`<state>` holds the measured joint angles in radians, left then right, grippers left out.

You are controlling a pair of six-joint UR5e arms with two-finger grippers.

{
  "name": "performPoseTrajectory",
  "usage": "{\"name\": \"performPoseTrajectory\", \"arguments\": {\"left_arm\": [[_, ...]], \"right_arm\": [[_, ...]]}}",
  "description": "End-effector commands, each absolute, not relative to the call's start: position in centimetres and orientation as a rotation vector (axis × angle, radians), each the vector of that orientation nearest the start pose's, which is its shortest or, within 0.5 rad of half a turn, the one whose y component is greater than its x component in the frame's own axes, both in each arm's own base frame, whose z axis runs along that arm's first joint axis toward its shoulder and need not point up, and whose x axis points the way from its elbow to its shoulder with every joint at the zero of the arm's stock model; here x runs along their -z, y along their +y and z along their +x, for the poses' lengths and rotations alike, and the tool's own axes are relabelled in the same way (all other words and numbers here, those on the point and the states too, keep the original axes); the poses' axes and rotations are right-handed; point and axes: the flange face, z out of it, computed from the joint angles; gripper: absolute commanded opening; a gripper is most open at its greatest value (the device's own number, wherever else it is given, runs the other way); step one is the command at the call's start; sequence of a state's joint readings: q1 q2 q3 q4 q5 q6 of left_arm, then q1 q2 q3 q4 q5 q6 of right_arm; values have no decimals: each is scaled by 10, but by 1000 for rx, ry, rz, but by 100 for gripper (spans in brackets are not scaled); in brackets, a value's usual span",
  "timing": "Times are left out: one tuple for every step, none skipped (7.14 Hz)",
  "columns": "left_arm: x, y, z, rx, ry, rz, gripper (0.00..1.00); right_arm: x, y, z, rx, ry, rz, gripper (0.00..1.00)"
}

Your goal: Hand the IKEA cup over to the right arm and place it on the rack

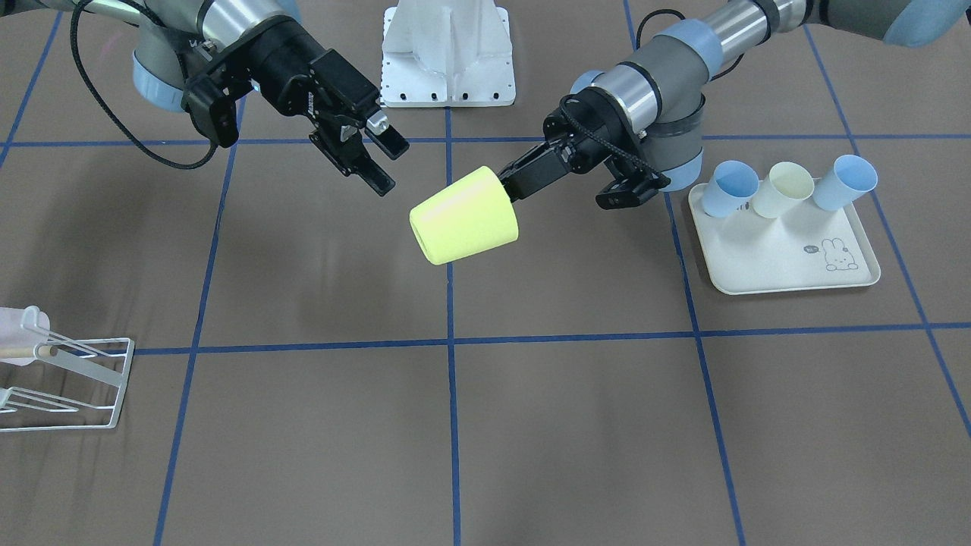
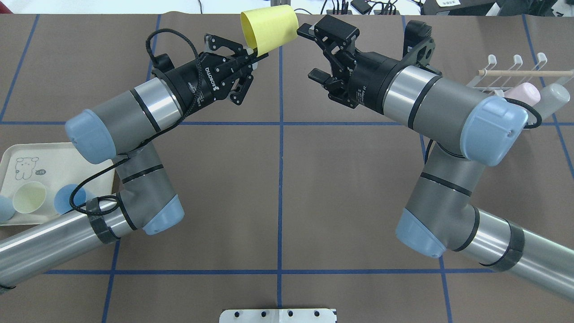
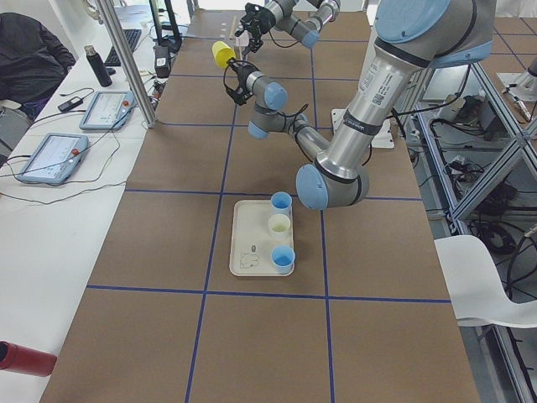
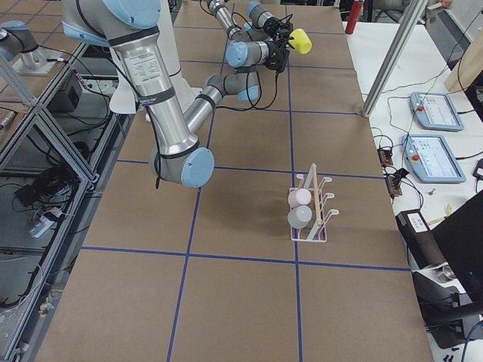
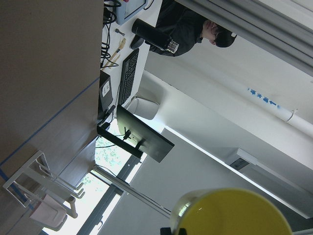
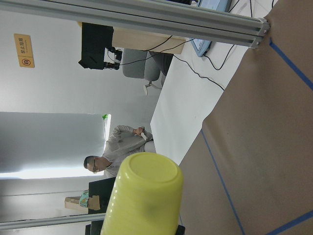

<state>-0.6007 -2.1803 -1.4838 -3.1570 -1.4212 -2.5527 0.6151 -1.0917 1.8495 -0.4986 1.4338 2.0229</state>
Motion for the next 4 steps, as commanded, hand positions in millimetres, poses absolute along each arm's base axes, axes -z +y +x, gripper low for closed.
{"name": "performPoseTrajectory", "arguments": {"left_arm": [[-176, -465, 432, 1057, 2282, -355, 0], [-175, -465, 431, 1061, 2287, -357, 0], [-175, -465, 431, 1061, 2287, -357, 0], [-176, -462, 436, 1059, 2282, -368, 0]], "right_arm": [[-148, -438, -365, -867, -1904, 255, 100], [-149, -439, -365, -867, -1902, 258, 100], [-149, -438, -365, -866, -1902, 257, 100], [-151, -440, -368, -869, -1894, 257, 100]]}}
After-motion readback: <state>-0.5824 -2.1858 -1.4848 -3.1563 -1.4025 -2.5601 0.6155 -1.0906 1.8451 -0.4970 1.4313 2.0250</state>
